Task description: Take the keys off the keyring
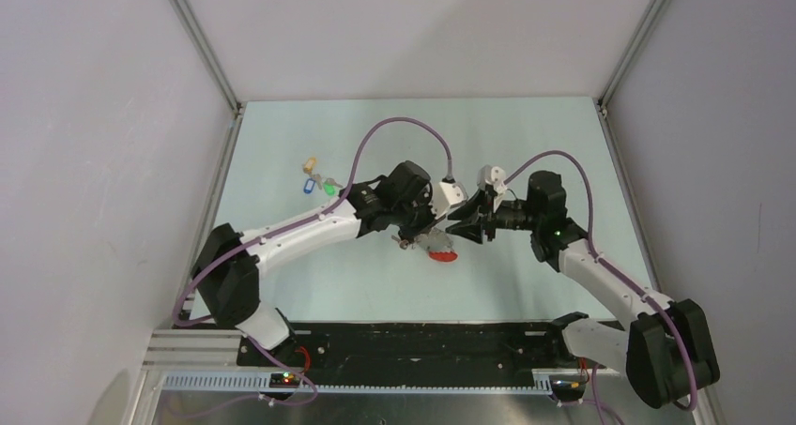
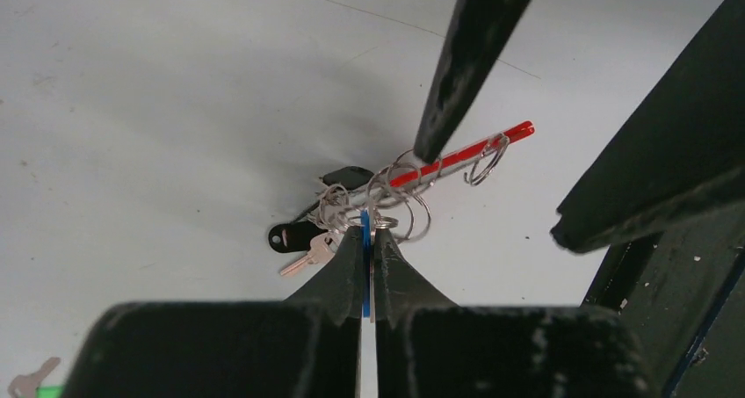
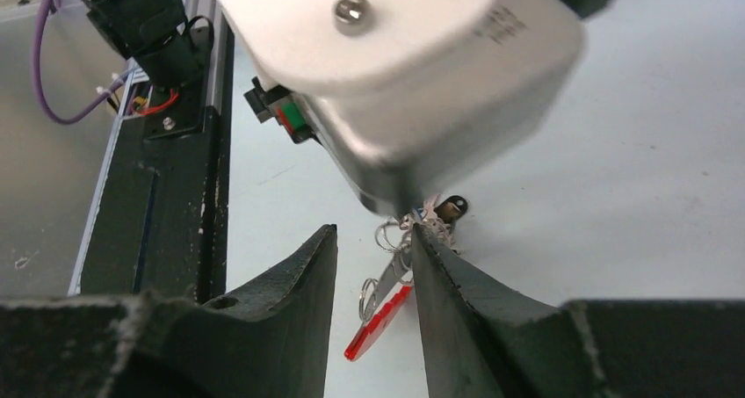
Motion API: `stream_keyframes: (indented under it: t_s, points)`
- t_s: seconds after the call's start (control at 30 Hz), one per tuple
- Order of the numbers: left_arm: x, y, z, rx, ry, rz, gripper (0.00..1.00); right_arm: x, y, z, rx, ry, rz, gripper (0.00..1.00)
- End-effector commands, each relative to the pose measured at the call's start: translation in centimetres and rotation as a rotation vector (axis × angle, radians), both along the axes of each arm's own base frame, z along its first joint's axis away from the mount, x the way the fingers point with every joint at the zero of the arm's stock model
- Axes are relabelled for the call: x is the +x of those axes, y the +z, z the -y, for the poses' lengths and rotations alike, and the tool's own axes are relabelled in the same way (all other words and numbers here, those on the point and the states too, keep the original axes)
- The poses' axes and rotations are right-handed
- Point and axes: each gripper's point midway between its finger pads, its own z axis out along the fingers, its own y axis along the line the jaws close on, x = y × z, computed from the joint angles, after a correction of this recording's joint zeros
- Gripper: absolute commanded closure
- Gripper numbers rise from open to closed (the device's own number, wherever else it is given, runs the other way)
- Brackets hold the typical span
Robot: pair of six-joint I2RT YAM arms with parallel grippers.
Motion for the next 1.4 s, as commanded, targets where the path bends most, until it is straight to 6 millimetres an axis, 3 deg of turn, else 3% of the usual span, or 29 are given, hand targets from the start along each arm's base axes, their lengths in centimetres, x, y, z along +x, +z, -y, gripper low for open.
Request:
stream_keyframes:
  t_s: [0.0,0.67,0.97,1.23,1.37]
  points:
    - [0.3,2.2,1.8,-0.081,-0.016,0.011,1.0,-0.2,-1.0,-0.8,-0.029,0.055,0.037,0.58]
    - [0.4,4.0,1.3,-0.104,-0.013,0.062,1.0,2.1,-5.9,-1.3,-0.2,-0.02,-0.057,0.65]
    - [-0.1,4.5,1.4,-0.121,-0.037,0.058,1.0,3.4,-6.1,-0.6,-0.216,-0.086,-0.05,0.55]
    - [-0.4,4.7,1.3,-0.11,-0.052,0.09,1.0,4.5,-3.5,0.1,-0.146,-0.106,0.01,0.51]
    - [-0.6,4.8,1.3,-0.106,-0.059,0.102,1.0,4.5,-3.3,-0.1,-0.13,-0.085,0.024,0.48]
